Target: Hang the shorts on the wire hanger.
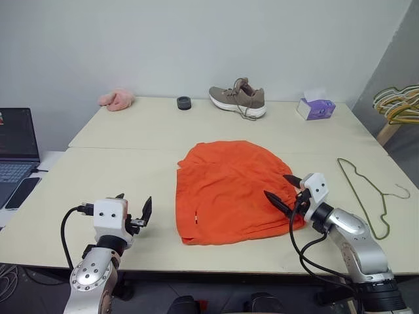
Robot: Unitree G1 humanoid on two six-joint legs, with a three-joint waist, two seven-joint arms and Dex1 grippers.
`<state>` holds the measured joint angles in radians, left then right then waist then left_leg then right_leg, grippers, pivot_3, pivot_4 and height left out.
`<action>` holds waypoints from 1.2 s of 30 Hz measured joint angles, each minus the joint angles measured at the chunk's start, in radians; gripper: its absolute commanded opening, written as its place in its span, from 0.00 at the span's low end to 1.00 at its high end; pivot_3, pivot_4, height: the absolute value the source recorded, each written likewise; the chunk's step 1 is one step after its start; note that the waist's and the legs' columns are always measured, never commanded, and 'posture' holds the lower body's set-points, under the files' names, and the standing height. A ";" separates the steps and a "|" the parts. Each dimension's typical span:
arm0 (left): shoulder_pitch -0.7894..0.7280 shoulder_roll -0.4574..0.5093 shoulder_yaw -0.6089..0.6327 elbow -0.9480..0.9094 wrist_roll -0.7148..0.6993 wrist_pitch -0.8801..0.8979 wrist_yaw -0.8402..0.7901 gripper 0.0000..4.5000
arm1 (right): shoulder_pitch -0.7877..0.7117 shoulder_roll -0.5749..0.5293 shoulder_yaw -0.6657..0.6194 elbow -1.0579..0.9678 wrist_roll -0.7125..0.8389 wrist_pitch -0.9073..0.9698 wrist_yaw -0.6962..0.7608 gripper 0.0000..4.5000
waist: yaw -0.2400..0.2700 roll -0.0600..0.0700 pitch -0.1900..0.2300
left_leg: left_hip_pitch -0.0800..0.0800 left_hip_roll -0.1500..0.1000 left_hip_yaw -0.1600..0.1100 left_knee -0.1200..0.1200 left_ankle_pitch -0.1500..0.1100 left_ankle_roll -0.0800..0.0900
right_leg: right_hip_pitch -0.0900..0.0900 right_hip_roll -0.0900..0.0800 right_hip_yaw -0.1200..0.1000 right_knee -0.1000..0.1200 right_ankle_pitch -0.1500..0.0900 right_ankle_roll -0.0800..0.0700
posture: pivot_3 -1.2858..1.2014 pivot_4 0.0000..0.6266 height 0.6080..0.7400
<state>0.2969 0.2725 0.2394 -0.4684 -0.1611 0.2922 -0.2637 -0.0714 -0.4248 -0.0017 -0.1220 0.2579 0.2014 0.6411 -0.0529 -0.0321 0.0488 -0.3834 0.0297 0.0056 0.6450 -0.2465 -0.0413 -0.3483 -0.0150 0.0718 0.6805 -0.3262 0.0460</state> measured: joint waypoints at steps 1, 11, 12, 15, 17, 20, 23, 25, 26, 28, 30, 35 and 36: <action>-0.002 0.004 -0.001 -0.003 -0.011 0.001 -0.014 0.87 | 0.000 -0.002 0.000 0.000 0.000 -0.001 0.003 1.00 | -0.003 0.000 0.000 | 0.000 0.000 0.000 0.000 0.000 0.000 | 0.000 0.000 0.000 0.000 0.000 0.000 | 0.49 0.00 1.00; -0.042 0.198 -0.150 -0.044 -0.117 0.032 -0.301 1.00 | 0.049 -0.113 0.034 -0.090 0.022 0.012 0.151 1.00 | -0.008 0.003 -0.001 | 0.000 0.000 0.000 0.000 0.000 0.000 | 0.000 0.001 0.000 0.000 -0.001 -0.001 | 0.47 0.00 1.00; -0.056 0.233 -0.174 -0.041 -0.121 0.040 -0.342 1.00 | 0.065 -0.150 0.045 -0.122 0.042 0.033 0.192 1.00 | -0.009 0.003 -0.001 | 0.000 0.000 0.000 0.000 0.000 0.000 | 0.000 0.001 0.000 0.000 -0.001 -0.001 | 0.47 0.00 1.00; -0.076 0.327 -0.236 -0.032 -0.131 0.056 -0.456 1.00 | 0.098 -0.242 0.065 -0.208 0.094 0.104 0.294 1.00 | -0.021 0.004 -0.002 | 0.000 0.000 0.000 0.000 0.000 0.000 | 0.000 0.001 0.000 0.000 -0.002 -0.001 | 0.46 0.00 1.00; -0.080 0.387 -0.285 -0.022 -0.124 0.054 -0.524 1.00 | 0.105 -0.293 0.066 -0.255 0.128 0.150 0.340 1.00 | -0.035 0.004 -0.002 | 0.001 0.000 0.000 0.000 0.000 0.000 | 0.000 0.001 0.000 0.000 -0.003 0.000 | 0.45 0.00 1.00; -0.099 0.439 -0.339 0.020 -0.097 0.045 -0.590 1.00 | 0.106 -0.345 0.065 -0.309 0.167 0.203 0.382 1.00 | -0.048 0.004 -0.002 | 0.001 0.001 0.000 0.000 0.000 0.000 | 0.000 0.001 0.000 0.000 -0.004 0.002 | 0.44 0.00 1.00; -0.127 0.474 -0.385 0.075 -0.060 0.022 -0.639 1.00 | 0.114 -0.387 0.066 -0.352 0.196 0.236 0.413 1.00 | -0.063 0.004 -0.002 | 0.001 0.001 0.000 0.000 0.000 0.000 | 0.001 0.001 0.000 0.000 -0.004 0.002 | 0.44 0.00 1.00; -0.149 0.477 -0.401 0.114 -0.033 -0.001 -0.647 1.00 | 0.115 -0.391 0.066 -0.364 0.196 0.243 0.419 1.00 | -0.071 0.004 -0.002 | 0.001 0.001 -0.001 0.000 0.000 0.000 | 0.001 0.001 0.000 0.000 -0.004 0.002 | 0.43 0.00 1.00; -0.158 0.477 -0.405 0.131 -0.021 -0.011 -0.648 1.00 | 0.115 -0.391 0.066 -0.367 0.196 0.243 0.418 1.00 | -0.076 0.004 -0.002 | 0.001 0.001 -0.001 0.000 0.000 0.000 | 0.001 0.001 0.000 0.000 -0.004 0.002 | 0.43 0.00 1.00; -0.179 0.475 -0.411 0.183 0.004 -0.045 -0.649 0.96 | 0.113 -0.385 0.065 -0.368 0.193 0.242 0.403 1.00 | -0.088 0.004 -0.003 | 0.001 0.001 -0.001 0.000 0.000 0.000 | 0.001 0.000 0.000 0.000 -0.004 0.002 | 0.43 0.00 1.00; -0.197 0.469 -0.419 0.209 0.020 -0.081 -0.650 0.86 | 0.111 -0.379 0.066 -0.368 0.177 0.237 0.384 1.00 | -0.093 0.004 -0.003 | 0.001 0.002 -0.001 0.000 0.000 0.000 | 0.001 0.000 0.000 0.000 -0.004 0.002 | 0.43 0.00 1.00; -0.225 0.461 -0.432 0.260 0.057 -0.150 -0.647 0.53 | 0.099 -0.379 0.103 -0.349 0.072 0.194 0.342 1.00 | -0.105 0.005 -0.004 | 0.002 0.002 -0.002 0.001 0.000 0.000 | 0.002 0.000 0.000 0.000 -0.003 0.003 | 0.43 0.00 1.00; -0.231 0.456 -0.432 0.271 0.058 -0.154 -0.644 0.45 | 0.097 -0.380 0.112 -0.338 0.051 0.180 0.340 1.00 | -0.109 0.005 -0.004 | 0.002 0.002 -0.002 0.001 0.000 0.000 | 0.003 0.000 0.000 0.000 -0.003 0.003 | 0.43 0.00 1.00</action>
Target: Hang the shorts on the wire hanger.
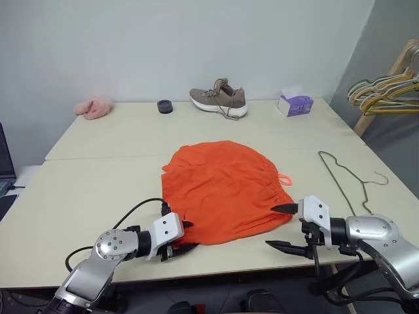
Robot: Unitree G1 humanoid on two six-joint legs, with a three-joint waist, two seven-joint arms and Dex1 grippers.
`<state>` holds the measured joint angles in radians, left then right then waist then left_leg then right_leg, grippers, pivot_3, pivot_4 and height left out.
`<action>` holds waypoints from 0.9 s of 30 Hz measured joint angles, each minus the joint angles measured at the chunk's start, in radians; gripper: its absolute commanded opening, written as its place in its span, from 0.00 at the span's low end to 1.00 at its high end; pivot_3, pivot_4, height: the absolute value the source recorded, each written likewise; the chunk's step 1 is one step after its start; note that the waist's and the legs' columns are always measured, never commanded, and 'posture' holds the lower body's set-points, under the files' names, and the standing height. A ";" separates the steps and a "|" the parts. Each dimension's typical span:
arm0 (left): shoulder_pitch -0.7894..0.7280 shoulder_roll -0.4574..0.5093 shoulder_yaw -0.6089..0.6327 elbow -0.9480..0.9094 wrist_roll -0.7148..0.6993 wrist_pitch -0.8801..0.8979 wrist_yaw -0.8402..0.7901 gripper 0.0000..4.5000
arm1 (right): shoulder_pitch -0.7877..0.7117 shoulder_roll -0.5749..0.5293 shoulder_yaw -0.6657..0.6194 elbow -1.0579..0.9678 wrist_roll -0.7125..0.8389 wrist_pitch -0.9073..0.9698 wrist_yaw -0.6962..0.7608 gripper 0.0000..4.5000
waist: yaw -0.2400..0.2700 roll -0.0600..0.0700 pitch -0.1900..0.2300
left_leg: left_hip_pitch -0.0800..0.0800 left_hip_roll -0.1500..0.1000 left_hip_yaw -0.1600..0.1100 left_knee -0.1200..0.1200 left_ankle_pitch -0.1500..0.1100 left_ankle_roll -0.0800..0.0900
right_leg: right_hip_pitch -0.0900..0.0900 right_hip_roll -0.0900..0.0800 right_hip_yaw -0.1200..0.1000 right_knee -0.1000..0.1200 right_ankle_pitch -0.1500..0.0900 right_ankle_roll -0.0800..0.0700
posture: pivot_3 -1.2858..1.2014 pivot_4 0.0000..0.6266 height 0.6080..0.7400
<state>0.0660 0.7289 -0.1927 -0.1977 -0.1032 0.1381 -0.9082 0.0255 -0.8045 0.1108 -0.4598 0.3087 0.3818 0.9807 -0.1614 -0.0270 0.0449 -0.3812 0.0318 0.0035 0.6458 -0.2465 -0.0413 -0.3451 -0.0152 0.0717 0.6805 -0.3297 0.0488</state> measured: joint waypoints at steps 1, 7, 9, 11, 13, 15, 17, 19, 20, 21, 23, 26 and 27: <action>-0.005 -0.006 0.000 0.009 0.001 -0.003 0.002 0.38 | -0.012 -0.002 0.020 0.022 -0.039 -0.026 -0.002 1.00 | -0.004 0.000 0.000 | 0.001 0.000 0.000 0.000 0.000 0.000 | 0.001 0.000 0.000 0.000 0.000 0.000 | 0.43 0.00 1.00; -0.024 -0.018 0.015 0.021 -0.005 0.005 0.008 0.01 | -0.111 0.002 0.113 0.193 -0.245 -0.202 -0.031 1.00 | -0.014 0.000 0.000 | 0.000 0.000 0.000 0.000 0.000 0.000 | 0.001 0.000 0.000 0.000 0.000 0.001 | 0.43 0.00 1.00; -0.020 -0.023 0.037 0.008 -0.020 0.019 0.014 0.01 | -0.152 0.009 0.144 0.254 -0.300 -0.249 -0.045 1.00 | -0.017 0.000 0.000 | 0.000 0.000 -0.001 0.000 0.000 0.000 | 0.001 0.000 0.000 0.000 0.000 0.000 | 0.44 0.00 1.00; -0.017 -0.026 0.059 -0.011 -0.046 0.040 0.020 0.01 | -0.202 0.022 0.180 0.325 -0.362 -0.300 -0.050 1.00 | -0.021 0.000 0.000 | 0.000 0.000 -0.001 0.000 0.000 0.000 | 0.001 0.000 0.000 0.000 0.000 0.000 | 0.44 0.00 1.00; -0.016 -0.027 0.083 -0.034 -0.061 0.052 0.024 0.01 | -0.252 0.045 0.212 0.404 -0.411 -0.359 -0.060 1.00 | -0.030 0.000 0.000 | 0.000 0.000 -0.002 0.000 0.000 0.000 | 0.001 -0.001 0.000 0.000 0.001 -0.001 | 0.44 0.00 1.00; -0.016 -0.027 0.098 -0.045 -0.077 0.057 0.025 0.00 | -0.305 0.079 0.237 0.468 -0.448 -0.412 -0.071 0.96 | -0.033 0.000 0.000 | 0.001 0.000 -0.003 0.000 0.000 0.000 | 0.003 -0.001 0.000 0.000 0.001 -0.001 | 0.45 0.00 1.00; -0.020 -0.028 0.103 -0.048 -0.082 0.061 0.028 0.00 | -0.348 0.119 0.251 0.538 -0.472 -0.449 -0.093 0.87 | -0.036 0.000 -0.001 | 0.002 0.000 -0.002 0.000 0.000 0.000 | 0.004 -0.001 0.000 0.000 0.002 -0.001 | 0.45 0.00 1.00; -0.020 -0.028 0.109 -0.049 -0.084 0.068 0.031 0.00 | -0.375 0.140 0.260 0.594 -0.487 -0.481 -0.108 0.72 | -0.035 0.000 -0.001 | 0.002 0.000 -0.003 0.001 0.000 0.000 | 0.004 -0.001 0.000 0.000 0.002 -0.001 | 0.45 0.00 1.00; -0.020 -0.028 0.113 -0.049 -0.084 0.069 0.033 0.00 | -0.388 0.144 0.263 0.622 -0.493 -0.495 -0.112 0.63 | -0.035 0.000 -0.001 | 0.002 0.000 -0.003 0.001 0.000 0.000 | 0.004 -0.001 0.000 0.000 0.002 -0.001 | 0.45 0.00 1.00; -0.021 -0.027 0.117 -0.047 -0.084 0.069 0.034 0.00 | -0.412 0.147 0.265 0.663 -0.503 -0.514 -0.117 0.56 | -0.035 0.000 0.000 | 0.002 0.000 -0.003 0.001 0.000 0.000 | 0.004 -0.002 0.000 0.000 0.003 -0.001 | 0.45 0.00 1.00; -0.028 -0.026 0.121 -0.044 -0.082 0.065 0.035 0.00 | -0.463 0.145 0.262 0.741 -0.525 -0.549 -0.136 0.39 | -0.035 0.001 0.000 | 0.002 -0.001 -0.002 0.001 0.001 0.001 | 0.004 -0.003 0.000 0.000 0.004 -0.002 | 0.45 0.00 1.00; -0.051 -0.024 0.122 -0.018 -0.069 0.040 0.038 0.00 | -0.521 0.145 0.261 0.816 -0.534 -0.611 -0.142 0.16 | -0.035 0.001 0.000 | 0.002 -0.001 -0.003 0.001 0.001 0.001 | 0.004 -0.003 0.000 0.000 0.004 -0.002 | 0.45 0.00 1.00; -0.067 -0.021 0.122 0.000 -0.064 0.027 0.039 0.00 | -0.547 0.143 0.262 0.841 -0.535 -0.642 -0.141 0.07 | -0.035 0.001 0.000 | 0.001 -0.001 -0.003 0.001 0.001 0.001 | 0.004 -0.003 0.000 0.000 0.004 -0.002 | 0.45 0.00 1.00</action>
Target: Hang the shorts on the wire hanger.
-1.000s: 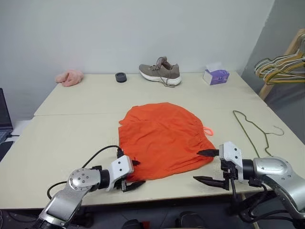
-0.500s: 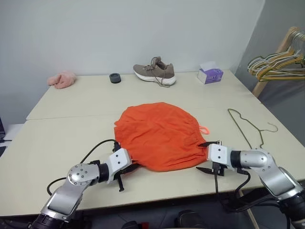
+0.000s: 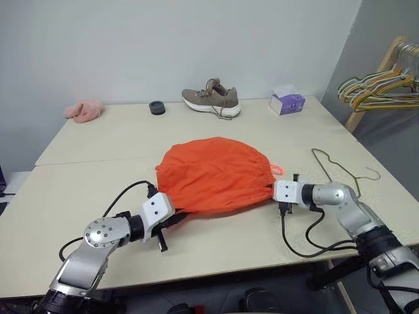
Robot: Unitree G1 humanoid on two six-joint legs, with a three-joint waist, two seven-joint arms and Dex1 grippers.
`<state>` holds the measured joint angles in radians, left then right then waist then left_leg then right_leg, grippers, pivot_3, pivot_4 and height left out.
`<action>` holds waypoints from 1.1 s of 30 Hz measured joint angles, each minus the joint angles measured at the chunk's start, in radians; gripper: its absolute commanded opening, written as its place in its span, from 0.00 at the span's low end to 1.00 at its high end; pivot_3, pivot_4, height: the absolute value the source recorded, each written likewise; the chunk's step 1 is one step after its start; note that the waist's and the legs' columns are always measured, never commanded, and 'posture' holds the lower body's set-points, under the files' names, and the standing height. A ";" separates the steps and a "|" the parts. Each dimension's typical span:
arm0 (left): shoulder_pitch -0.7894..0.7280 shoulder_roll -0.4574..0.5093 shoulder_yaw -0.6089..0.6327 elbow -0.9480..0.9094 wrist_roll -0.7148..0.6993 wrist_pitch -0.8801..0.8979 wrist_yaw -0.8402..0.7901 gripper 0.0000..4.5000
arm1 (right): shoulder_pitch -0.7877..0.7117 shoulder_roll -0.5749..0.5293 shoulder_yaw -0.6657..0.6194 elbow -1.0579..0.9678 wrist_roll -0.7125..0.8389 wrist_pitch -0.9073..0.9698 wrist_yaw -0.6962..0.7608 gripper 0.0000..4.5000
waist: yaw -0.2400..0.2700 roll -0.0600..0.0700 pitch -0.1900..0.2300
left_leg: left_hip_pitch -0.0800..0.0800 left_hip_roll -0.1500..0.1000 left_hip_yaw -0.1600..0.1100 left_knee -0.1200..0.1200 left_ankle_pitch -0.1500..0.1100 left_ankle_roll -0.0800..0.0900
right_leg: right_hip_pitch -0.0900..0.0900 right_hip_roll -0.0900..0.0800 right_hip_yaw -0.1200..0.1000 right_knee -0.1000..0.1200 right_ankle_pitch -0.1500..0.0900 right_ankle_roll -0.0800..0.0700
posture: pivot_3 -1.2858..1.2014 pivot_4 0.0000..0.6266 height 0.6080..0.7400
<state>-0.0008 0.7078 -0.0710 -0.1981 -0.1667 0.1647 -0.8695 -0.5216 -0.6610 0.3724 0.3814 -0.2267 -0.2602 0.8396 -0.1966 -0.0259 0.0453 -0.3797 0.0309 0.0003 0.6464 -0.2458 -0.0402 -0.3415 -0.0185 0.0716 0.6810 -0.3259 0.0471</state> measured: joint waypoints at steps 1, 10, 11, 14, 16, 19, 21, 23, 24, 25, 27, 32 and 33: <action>-0.018 0.006 0.001 0.015 0.009 -0.007 0.002 0.00 | -0.028 -0.006 0.000 0.018 -0.001 -0.030 0.002 0.01 | 0.000 0.000 0.000 | 0.000 0.000 0.000 0.000 0.000 0.000 | 0.000 0.000 0.000 0.000 0.000 0.000 | 0.45 0.00 1.00; -0.024 0.116 0.003 -0.006 -0.013 -0.025 -0.112 0.00 | -0.071 -0.152 0.000 -0.079 0.157 -0.180 0.303 0.01 | -0.002 0.001 0.000 | -0.002 0.002 -0.002 -0.002 -0.001 0.000 | 0.000 -0.002 -0.001 -0.001 -0.002 0.002 | 0.44 0.00 1.00; 0.006 0.141 -0.003 -0.036 -0.027 -0.009 -0.143 0.00 | -0.034 -0.177 0.002 -0.131 0.194 -0.157 0.354 0.01 | -0.002 0.001 0.000 | -0.002 0.002 -0.001 -0.002 -0.001 0.000 | 0.000 -0.002 -0.001 -0.001 -0.002 0.002 | 0.44 0.00 1.00; 0.104 0.212 -0.011 -0.126 -0.072 0.055 -0.223 0.00 | 0.078 -0.235 0.004 -0.294 0.301 -0.034 0.469 0.01 | -0.001 0.001 0.001 | -0.002 0.003 -0.001 -0.001 -0.002 0.000 | 0.000 -0.005 -0.002 0.000 -0.003 0.002 | 0.44 0.00 1.00; 0.111 0.224 -0.009 -0.139 -0.090 0.085 -0.235 0.00 | 0.108 -0.250 0.001 -0.368 0.355 0.073 0.499 0.01 | -0.001 0.002 0.001 | 0.000 0.004 -0.001 -0.001 -0.002 0.000 | 0.001 -0.005 -0.002 0.001 -0.003 0.002 | 0.44 0.00 1.00; 0.020 0.199 -0.001 -0.083 -0.092 0.095 -0.210 0.00 | 0.073 -0.212 -0.026 -0.375 0.403 0.217 0.488 0.01 | -0.001 0.002 0.005 | 0.006 0.003 -0.001 0.000 0.001 0.003 | 0.007 -0.001 -0.002 0.000 -0.002 0.001 | 0.44 0.00 1.00; -0.106 0.152 -0.003 0.011 -0.063 0.080 -0.168 0.00 | -0.020 -0.141 -0.043 -0.297 0.406 0.300 0.453 0.01 | -0.002 0.000 0.011 | 0.016 0.000 0.000 0.000 0.002 0.005 | 0.010 -0.001 -0.001 0.000 -0.002 -0.004 | 0.44 0.00 1.00; -0.263 0.088 -0.006 0.136 -0.011 0.034 -0.097 0.00 | -0.140 -0.066 -0.056 -0.159 0.388 0.337 0.389 0.01 | -0.003 -0.002 0.013 | 0.017 -0.002 0.000 0.000 0.006 0.011 | 0.011 -0.001 -0.001 -0.001 0.004 -0.003 | 0.44 0.00 1.00; -0.402 0.022 -0.012 0.270 0.038 -0.001 -0.025 0.00 | -0.252 -0.007 -0.059 -0.002 0.344 0.334 0.321 0.01 | -0.005 -0.003 0.014 | 0.017 -0.003 0.000 0.002 0.010 0.013 | 0.011 -0.001 -0.001 -0.001 0.009 0.000 | 0.44 0.00 1.00; -0.481 -0.004 -0.014 0.342 0.069 -0.030 0.020 0.00 | -0.320 0.026 -0.062 0.083 0.317 0.323 0.273 0.01 | -0.007 -0.004 0.015 | 0.015 -0.004 0.000 0.000 0.013 0.013 | 0.008 -0.001 -0.001 -0.003 0.014 0.003 | 0.44 0.00 1.00; -0.689 -0.051 -0.041 0.566 0.155 -0.124 0.117 0.00 | -0.502 0.103 -0.065 0.325 0.243 0.261 0.137 0.01 | -0.010 -0.005 0.015 | 0.013 -0.004 0.000 0.000 0.015 0.012 | 0.007 -0.001 -0.001 -0.002 0.017 0.007 | 0.44 0.00 1.00; -1.160 -0.075 -0.123 1.134 0.369 -0.372 0.351 0.00 | -0.873 0.204 -0.025 0.749 0.023 0.012 -0.246 0.01 | -0.031 -0.003 0.014 | -0.026 -0.004 0.001 -0.001 0.017 0.009 | -0.030 -0.004 0.001 0.001 0.021 0.006 | 0.44 0.00 1.00; -1.232 -0.070 -0.136 1.204 0.408 -0.409 0.403 0.00 | -0.923 0.210 -0.011 0.786 -0.017 -0.032 -0.315 0.01 | -0.039 -0.003 0.014 | -0.035 -0.004 0.001 -0.001 0.019 0.005 | -0.039 -0.008 0.000 0.002 0.021 0.007 | 0.44 0.00 1.00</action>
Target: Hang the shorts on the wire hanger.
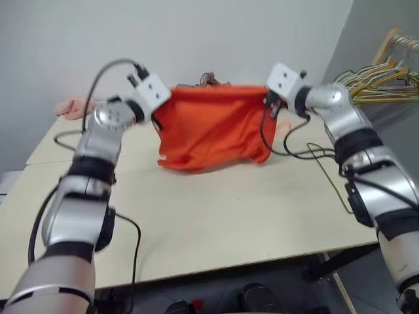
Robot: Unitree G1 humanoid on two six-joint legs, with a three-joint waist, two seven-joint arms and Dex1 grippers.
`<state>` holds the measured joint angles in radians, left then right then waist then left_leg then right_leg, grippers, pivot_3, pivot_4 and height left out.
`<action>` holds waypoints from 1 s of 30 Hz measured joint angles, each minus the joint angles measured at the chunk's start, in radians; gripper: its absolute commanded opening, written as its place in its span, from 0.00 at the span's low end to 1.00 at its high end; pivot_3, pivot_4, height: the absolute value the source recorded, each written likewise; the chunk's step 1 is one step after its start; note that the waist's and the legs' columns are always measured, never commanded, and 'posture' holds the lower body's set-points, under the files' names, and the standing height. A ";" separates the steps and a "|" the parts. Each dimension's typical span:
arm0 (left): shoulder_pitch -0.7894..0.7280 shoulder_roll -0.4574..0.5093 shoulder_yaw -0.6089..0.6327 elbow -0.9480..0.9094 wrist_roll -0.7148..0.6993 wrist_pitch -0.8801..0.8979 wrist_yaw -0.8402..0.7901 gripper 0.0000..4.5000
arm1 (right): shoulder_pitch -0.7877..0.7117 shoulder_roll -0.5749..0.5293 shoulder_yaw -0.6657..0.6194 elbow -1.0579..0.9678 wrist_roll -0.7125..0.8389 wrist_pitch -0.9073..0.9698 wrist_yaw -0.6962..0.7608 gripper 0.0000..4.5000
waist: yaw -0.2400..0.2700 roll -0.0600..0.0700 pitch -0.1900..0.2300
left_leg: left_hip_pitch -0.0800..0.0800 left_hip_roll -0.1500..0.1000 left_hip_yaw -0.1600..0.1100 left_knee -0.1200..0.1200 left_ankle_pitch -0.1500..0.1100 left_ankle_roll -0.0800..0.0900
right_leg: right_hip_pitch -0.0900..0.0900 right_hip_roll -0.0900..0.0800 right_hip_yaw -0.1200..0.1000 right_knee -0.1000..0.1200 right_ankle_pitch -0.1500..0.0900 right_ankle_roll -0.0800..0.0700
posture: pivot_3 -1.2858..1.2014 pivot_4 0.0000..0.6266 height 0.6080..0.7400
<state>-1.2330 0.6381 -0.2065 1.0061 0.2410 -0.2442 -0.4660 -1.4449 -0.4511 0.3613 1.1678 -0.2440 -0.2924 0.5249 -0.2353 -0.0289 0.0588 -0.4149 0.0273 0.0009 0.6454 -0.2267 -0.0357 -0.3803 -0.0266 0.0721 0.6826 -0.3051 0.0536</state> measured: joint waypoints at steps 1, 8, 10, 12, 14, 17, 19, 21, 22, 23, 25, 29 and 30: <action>-0.080 0.016 -0.019 0.068 0.047 -0.045 0.065 0.00 | -0.056 0.002 0.017 0.033 -0.047 -0.055 -0.080 0.01 | -0.011 0.000 0.000 | -0.010 0.001 0.000 -0.001 0.002 -0.003 | -0.010 -0.001 -0.001 0.004 0.000 0.000 | 0.44 0.00 1.00; -0.319 0.258 -0.183 0.064 0.401 -0.323 0.426 0.00 | -0.175 -0.058 0.065 0.051 -0.250 -0.387 -0.435 0.01 | -0.041 0.001 0.000 | -0.019 -0.002 0.002 -0.017 0.002 -0.004 | -0.030 -0.005 -0.001 0.013 -0.005 0.006 | 0.45 0.00 1.00; -0.291 0.299 -0.184 0.020 0.433 -0.362 0.442 0.00 | -0.131 -0.070 0.067 0.026 -0.270 -0.456 -0.473 0.01 | -0.038 0.001 0.000 | -0.018 -0.003 0.002 -0.016 0.003 -0.005 | -0.028 -0.004 -0.001 0.013 -0.008 0.005 | 0.45 0.00 1.00; -0.170 0.345 -0.171 -0.074 0.422 -0.390 0.407 0.00 | -0.014 -0.071 0.078 -0.018 -0.286 -0.535 -0.477 0.01 | -0.037 0.001 -0.001 | -0.010 -0.004 0.003 -0.015 0.004 -0.003 | -0.021 -0.003 -0.001 0.013 -0.008 0.005 | 0.46 0.00 1.00; 0.010 0.364 -0.154 -0.175 0.371 -0.397 0.325 0.00 | 0.127 -0.065 0.099 -0.045 -0.288 -0.592 -0.442 0.01 | -0.035 0.001 0.000 | 0.008 -0.005 0.003 -0.015 0.004 -0.003 | -0.003 -0.001 -0.001 0.014 -0.008 0.005 | 0.46 0.00 1.00; 0.403 0.387 -0.084 -0.446 0.172 -0.264 0.112 0.00 | 0.313 -0.046 0.127 -0.111 -0.274 -0.643 -0.332 0.01 | -0.042 0.003 0.003 | 0.018 -0.004 0.003 -0.012 0.006 0.000 | 0.008 -0.001 0.001 0.016 -0.005 0.002 | 0.46 0.00 1.00; 0.744 0.388 -0.026 -0.710 -0.038 -0.037 -0.069 0.00 | 0.436 -0.052 0.134 -0.187 -0.225 -0.662 -0.218 0.01 | -0.054 0.003 0.002 | 0.020 -0.001 0.001 -0.007 0.006 -0.001 | 0.012 0.000 0.000 0.017 -0.005 0.001 | 0.46 0.00 1.00; 0.987 0.388 -0.009 -0.913 -0.173 0.176 -0.191 0.00 | 0.529 -0.053 0.140 -0.261 -0.182 -0.654 -0.108 0.01 | -0.057 0.002 0.003 | 0.015 0.002 -0.005 -0.002 0.006 -0.001 | 0.008 0.002 -0.001 0.019 -0.003 -0.002 | 0.46 0.00 1.00; 1.087 0.389 0.012 -1.004 -0.241 0.278 -0.237 0.00 | 0.575 -0.059 0.144 -0.312 -0.150 -0.646 -0.047 0.01 | -0.055 0.001 0.002 | 0.014 0.003 -0.007 -0.001 0.006 -0.001 | 0.009 0.002 -0.002 0.020 -0.003 -0.002 | 0.46 0.00 1.00; 1.177 0.400 0.037 -1.090 -0.303 0.369 -0.279 0.00 | 0.622 -0.071 0.154 -0.372 -0.104 -0.625 0.030 0.01 | -0.048 0.001 0.002 | 0.016 0.003 -0.009 -0.001 0.006 -0.001 | 0.010 0.002 -0.003 0.021 -0.003 -0.002 | 0.46 0.00 1.00; 1.311 0.445 0.089 -1.225 -0.383 0.482 -0.343 0.00 | 0.702 -0.108 0.175 -0.490 -0.018 -0.572 0.176 0.01 | -0.032 0.000 0.002 | 0.018 0.003 -0.013 -0.001 0.006 -0.001 | 0.014 0.004 -0.006 0.021 -0.003 -0.003 | 0.46 0.00 1.00; 1.463 0.490 0.142 -1.396 -0.467 0.595 -0.440 0.00 | 0.844 -0.220 0.208 -0.732 0.147 -0.388 0.465 0.01 | 0.017 0.004 0.004 | 0.036 0.001 -0.014 -0.001 0.006 -0.001 | 0.035 0.005 -0.009 0.014 -0.011 -0.009 | 0.46 0.00 1.00; 1.486 0.495 0.151 -1.421 -0.477 0.606 -0.457 0.00 | 0.874 -0.253 0.208 -0.801 0.187 -0.333 0.524 0.01 | 0.027 0.004 0.004 | 0.037 0.001 -0.014 -0.001 0.006 -0.001 | 0.037 0.005 -0.009 0.013 -0.012 -0.010 | 0.46 0.00 1.00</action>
<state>0.2527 1.1334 -0.0555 -0.4152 -0.2362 0.3620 -0.9233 -0.5710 -0.7045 0.5690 0.3672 -0.0574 -0.6257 1.0492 -0.2079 -0.0252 0.0632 -0.3777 0.0285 -0.0127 0.6443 -0.2210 -0.0366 -0.3438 -0.0215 0.0633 0.6957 -0.3170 0.0438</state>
